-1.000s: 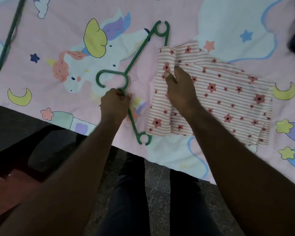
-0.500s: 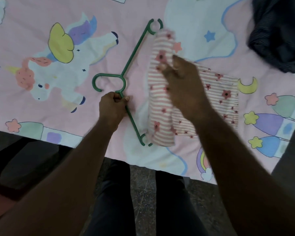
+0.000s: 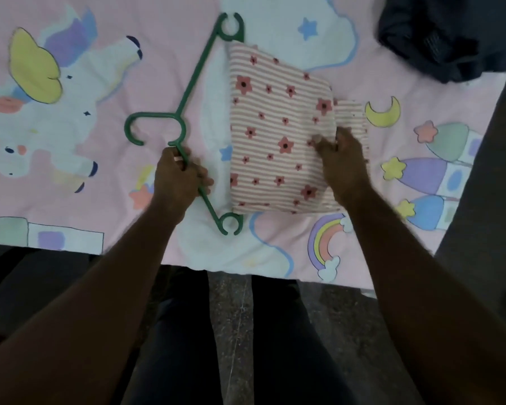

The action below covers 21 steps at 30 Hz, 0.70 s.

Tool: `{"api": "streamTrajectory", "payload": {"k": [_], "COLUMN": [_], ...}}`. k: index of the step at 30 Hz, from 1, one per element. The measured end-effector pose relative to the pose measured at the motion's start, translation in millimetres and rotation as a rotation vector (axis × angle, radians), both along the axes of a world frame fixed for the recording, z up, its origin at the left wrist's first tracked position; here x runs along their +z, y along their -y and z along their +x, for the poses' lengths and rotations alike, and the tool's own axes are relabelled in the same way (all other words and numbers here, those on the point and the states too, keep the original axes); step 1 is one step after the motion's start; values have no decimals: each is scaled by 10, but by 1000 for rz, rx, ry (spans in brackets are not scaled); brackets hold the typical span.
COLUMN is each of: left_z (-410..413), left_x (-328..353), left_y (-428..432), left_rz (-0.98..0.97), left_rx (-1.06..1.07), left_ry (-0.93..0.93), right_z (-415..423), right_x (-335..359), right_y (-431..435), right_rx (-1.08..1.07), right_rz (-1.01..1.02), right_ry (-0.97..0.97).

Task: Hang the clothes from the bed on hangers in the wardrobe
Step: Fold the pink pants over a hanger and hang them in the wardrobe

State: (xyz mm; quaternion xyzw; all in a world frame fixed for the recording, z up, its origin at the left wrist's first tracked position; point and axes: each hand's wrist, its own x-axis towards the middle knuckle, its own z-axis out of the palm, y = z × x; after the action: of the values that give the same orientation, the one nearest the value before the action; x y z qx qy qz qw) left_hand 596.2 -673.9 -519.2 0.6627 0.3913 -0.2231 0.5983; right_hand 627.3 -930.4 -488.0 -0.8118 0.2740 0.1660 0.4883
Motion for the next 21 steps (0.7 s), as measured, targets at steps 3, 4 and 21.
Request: {"api": "streamTrajectory", "payload": {"k": [3,4,21], "left_z": [-24,-43,-366], "left_x": [36,47,102], "left_y": [111,165,370], "left_rz": [-6,-13,-26], "left_rx": [-12,-24,-113], "left_ry": [15,15,-58], "right_z": [92,85,-262], "right_x": [122,130,-253], "right_y": [205,293,639], "right_rx": [33,15,131], "right_rz": [-170,-179,-465], "right_ry": [132,141,63]}}
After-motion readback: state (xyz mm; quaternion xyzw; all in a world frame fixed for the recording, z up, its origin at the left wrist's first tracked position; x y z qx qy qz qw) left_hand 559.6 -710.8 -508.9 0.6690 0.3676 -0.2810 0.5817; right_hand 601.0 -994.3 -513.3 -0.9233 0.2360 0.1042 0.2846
